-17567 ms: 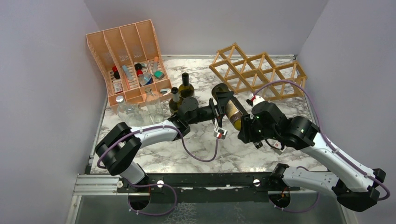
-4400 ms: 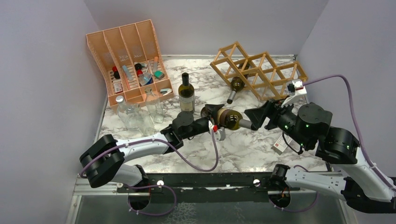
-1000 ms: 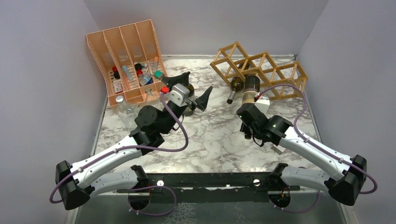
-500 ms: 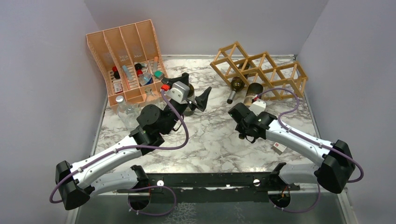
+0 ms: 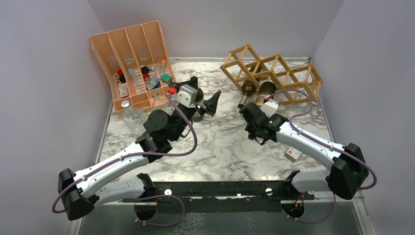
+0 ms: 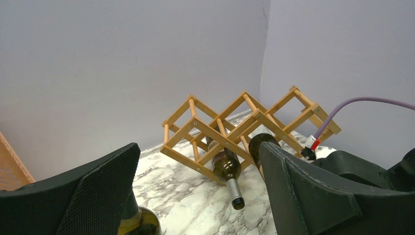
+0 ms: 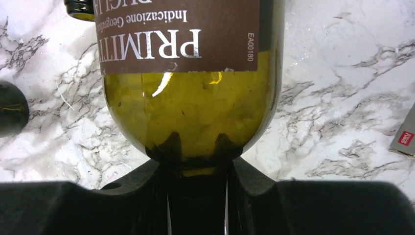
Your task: Put the wine bottle on the wine rack
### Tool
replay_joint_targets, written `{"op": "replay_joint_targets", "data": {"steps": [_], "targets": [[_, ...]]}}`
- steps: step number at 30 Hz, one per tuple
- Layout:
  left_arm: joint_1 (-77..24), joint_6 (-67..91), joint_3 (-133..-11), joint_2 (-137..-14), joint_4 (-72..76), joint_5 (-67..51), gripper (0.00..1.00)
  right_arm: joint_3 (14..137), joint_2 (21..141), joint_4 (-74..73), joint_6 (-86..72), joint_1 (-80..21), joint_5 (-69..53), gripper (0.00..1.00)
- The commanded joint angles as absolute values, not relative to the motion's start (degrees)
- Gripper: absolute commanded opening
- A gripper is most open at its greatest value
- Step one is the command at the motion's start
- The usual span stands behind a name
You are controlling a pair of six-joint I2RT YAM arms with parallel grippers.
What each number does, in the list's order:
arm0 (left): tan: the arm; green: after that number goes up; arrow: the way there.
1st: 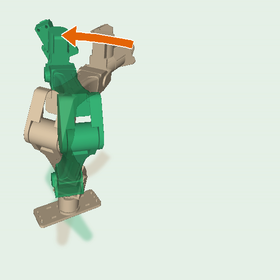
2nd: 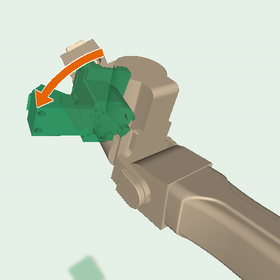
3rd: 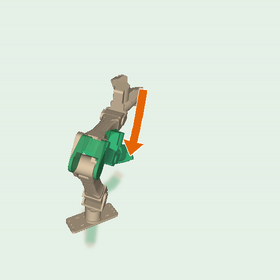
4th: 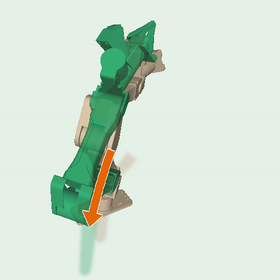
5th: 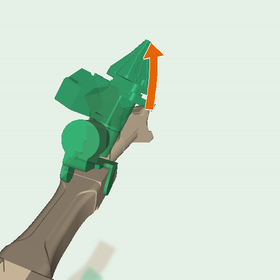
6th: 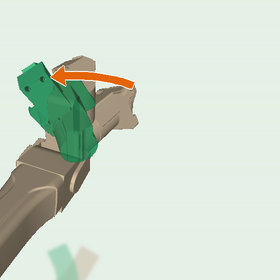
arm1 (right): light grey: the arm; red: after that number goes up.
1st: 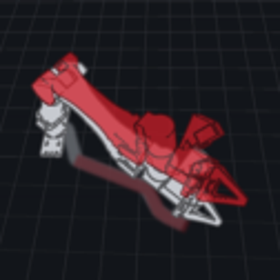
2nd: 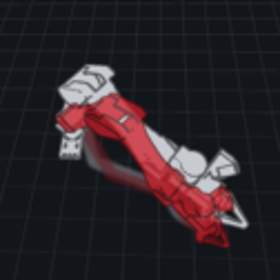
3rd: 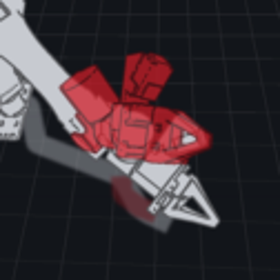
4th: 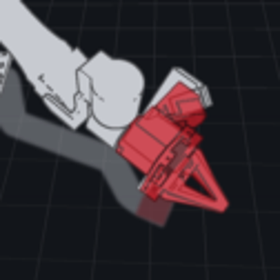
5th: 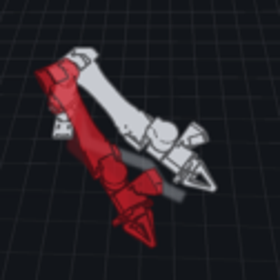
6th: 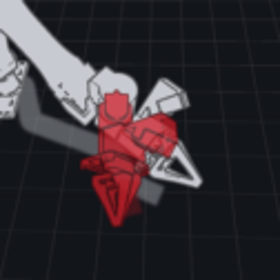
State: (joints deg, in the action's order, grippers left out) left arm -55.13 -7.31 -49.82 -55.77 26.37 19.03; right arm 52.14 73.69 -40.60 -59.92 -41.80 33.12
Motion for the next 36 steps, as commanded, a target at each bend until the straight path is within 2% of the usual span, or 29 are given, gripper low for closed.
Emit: {"op": "replay_joint_targets", "data": {"steps": [1,20,26,31,36], "targets": [[-55.24,-7.34,-51.53,-54.92,25.51,17.75,0.99,56.79,75.28,-33.94,-58.11,-40.89,37.28,0.01],[-55.27,-8.17,-51.24,-54.11,24.26,18.23,0.99,60.13,79.08,-28.96,-52.01,-35.18,33.73,0.02],[-55.21,-8.44,-51.54,-54.12,23.73,17.74,0.99,62.11,81.54,-27.15,-48.56,-32.54,30.77,0.06],[-55.22,-10.39,-52.13,-54.06,22.11,11.0,0.99,63.61,83.59,-25.36,-46.19,-29.58,28.66,0.12],[-55.22,-11.15,-54.9,-55.65,18.08,10.29,0.99,65.08,85.98,-24.08,-44.56,-27.09,26.61,0.13]]}}
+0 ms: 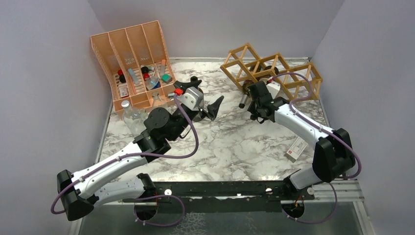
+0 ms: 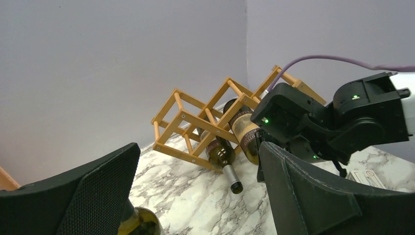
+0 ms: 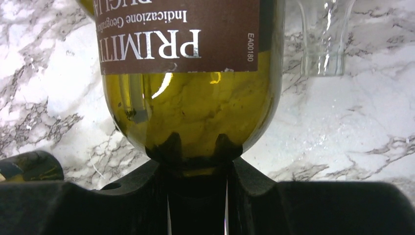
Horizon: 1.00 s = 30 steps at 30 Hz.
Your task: Put the wine bottle on the wine rack
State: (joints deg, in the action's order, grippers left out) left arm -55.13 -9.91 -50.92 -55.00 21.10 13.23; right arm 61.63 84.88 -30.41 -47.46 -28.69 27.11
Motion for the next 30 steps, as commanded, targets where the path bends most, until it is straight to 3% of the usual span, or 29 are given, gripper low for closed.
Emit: {"op": "replay_joint_targets", "data": {"steps": [1,9,30], "targets": [[-55.21,-11.31,-55.27,-55.9,17.61,10.02,0.99,65.37,86.62,-23.85,-44.34,-26.59,26.36,0.13],[-55.28,-12.41,-55.58,-56.58,17.87,10.03,0.99,66.33,89.24,-20.44,-41.63,-22.73,22.86,0.15],[-55.28,-11.31,-55.62,-57.4,17.94,13.35,0.99,75.31,96.17,-22.63,-38.0,-19.51,20.89,0.5]]}}
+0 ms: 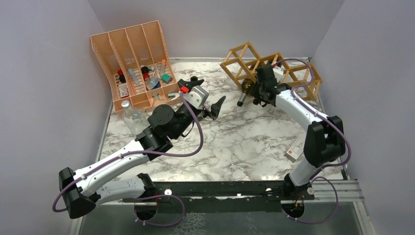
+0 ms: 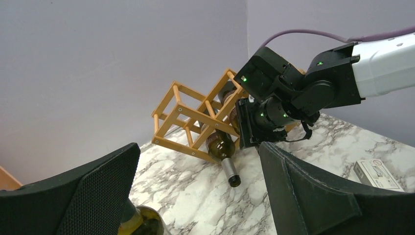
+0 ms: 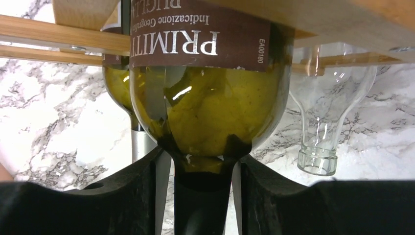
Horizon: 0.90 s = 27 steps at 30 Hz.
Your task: Put the wine bottle on the wine rack
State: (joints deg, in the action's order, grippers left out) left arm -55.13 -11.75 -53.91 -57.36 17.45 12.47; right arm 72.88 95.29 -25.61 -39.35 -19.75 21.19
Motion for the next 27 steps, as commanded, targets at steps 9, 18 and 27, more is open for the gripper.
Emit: {"op": "replay_joint_targets", "data": {"steps": [9,18,27], "targets": [[-55.2,-11.25,-55.43,-57.81,17.19,14.67,0.99,76.62,94.75,-25.4,-38.12,-19.31,20.91,0.66],[-55.31,-10.87,-55.46,-57.96,16.65,15.56,0.99,75.57,89.51,-26.02,-37.73,-19.34,22.21,0.68],[-55.21,-9.53,-55.9,-57.48,15.43,17.81,0.99,73.12,82.82,-25.83,-34.31,-19.33,20.2,0.68]]}}
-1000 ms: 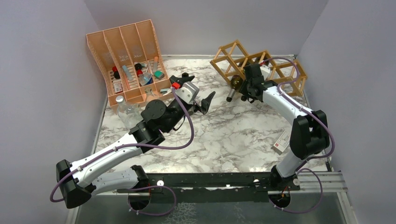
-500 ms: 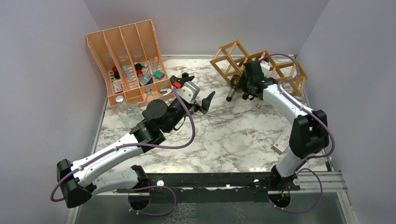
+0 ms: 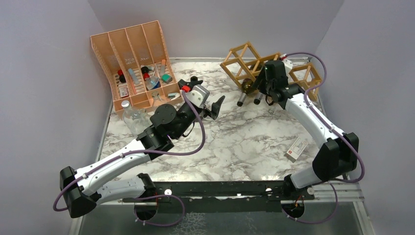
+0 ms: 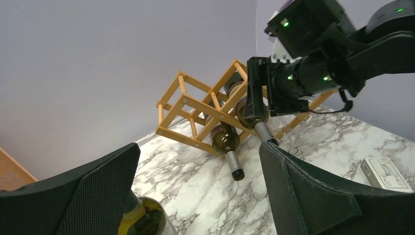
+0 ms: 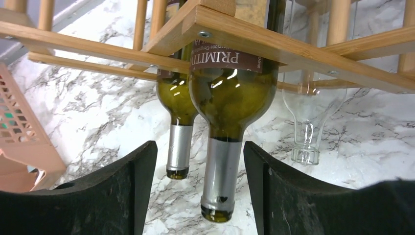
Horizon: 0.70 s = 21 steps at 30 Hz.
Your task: Put the wine bottle on the wine rack
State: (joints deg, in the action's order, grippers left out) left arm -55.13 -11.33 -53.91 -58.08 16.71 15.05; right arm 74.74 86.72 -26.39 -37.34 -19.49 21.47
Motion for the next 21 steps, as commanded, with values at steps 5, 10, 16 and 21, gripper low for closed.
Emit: {"op": "replay_joint_targets", "data": {"steps": [5,10,16,21], "targets": [[-55.2,-4.2,-61.52,-58.02,8.17,24.31,0.99,69.75,75.57,-22.9,-28.49,-19.34,7.11,0.67],[-55.2,-4.3,-61.22,-56.33,7.88,28.33,0.99,65.74,69.09,-19.44,-23.44,-19.33,-2.71,0.67],[-55.2,-2.23,-60.96,-53.19,6.88,31.74,0.99,66.47,67.76,-17.27,-21.65,-20.44,-12.39,0.67],[-55.2,-1.58,-59.25,-49.73,7.63,33.76,0.99,68.48,70.24,-14.32,-21.05,-27.59,-9.95,0.68]]}}
